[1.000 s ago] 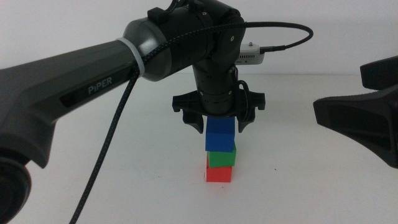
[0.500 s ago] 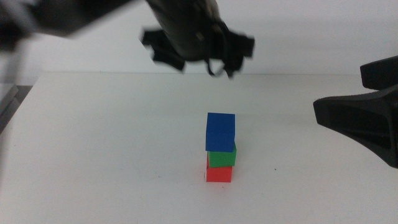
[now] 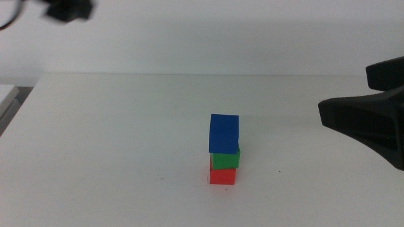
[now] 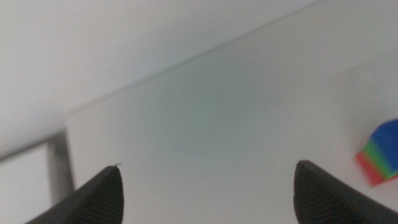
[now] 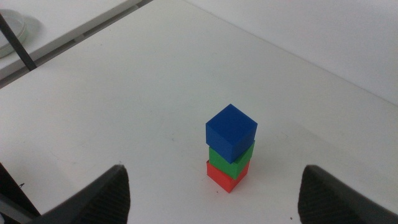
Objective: Stack red cubes first, then green, then blue cubes in a specific spot.
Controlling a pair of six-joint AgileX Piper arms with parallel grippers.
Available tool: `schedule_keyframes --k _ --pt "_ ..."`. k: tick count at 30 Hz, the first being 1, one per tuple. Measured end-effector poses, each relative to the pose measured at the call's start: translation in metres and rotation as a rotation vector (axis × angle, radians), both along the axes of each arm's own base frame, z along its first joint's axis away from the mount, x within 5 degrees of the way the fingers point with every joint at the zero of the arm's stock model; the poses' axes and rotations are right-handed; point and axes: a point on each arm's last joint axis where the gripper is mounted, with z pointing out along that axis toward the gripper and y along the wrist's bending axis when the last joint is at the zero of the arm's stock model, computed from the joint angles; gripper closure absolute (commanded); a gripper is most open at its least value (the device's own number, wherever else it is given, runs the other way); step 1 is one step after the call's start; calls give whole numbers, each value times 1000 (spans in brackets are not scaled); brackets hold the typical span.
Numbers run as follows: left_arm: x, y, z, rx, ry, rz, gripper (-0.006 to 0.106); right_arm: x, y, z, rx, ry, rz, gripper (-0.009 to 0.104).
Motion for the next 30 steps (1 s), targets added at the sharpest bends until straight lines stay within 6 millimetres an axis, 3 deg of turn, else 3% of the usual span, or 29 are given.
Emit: schedule_keyframes --k 3,6,10,17,23,30 --pt "-19 32 -16 -14 39 60 7 0 0 0 0 0 0 2" --pt "-53 60 -30 -71 -32 115 7 0 0 0 1 1 -1 2" --pt "-92 79 -57 -135 -158 210 7 0 0 0 2 2 -2 2" --pt "-128 79 -90 -230 -208 241 7 0 0 0 2 2 -2 2" --pt "-144 79 -87 -251 -270 232 7 0 0 0 2 2 -2 2" --pt "-145 78 -87 -256 -286 230 7 0 0 0 5 4 0 2"
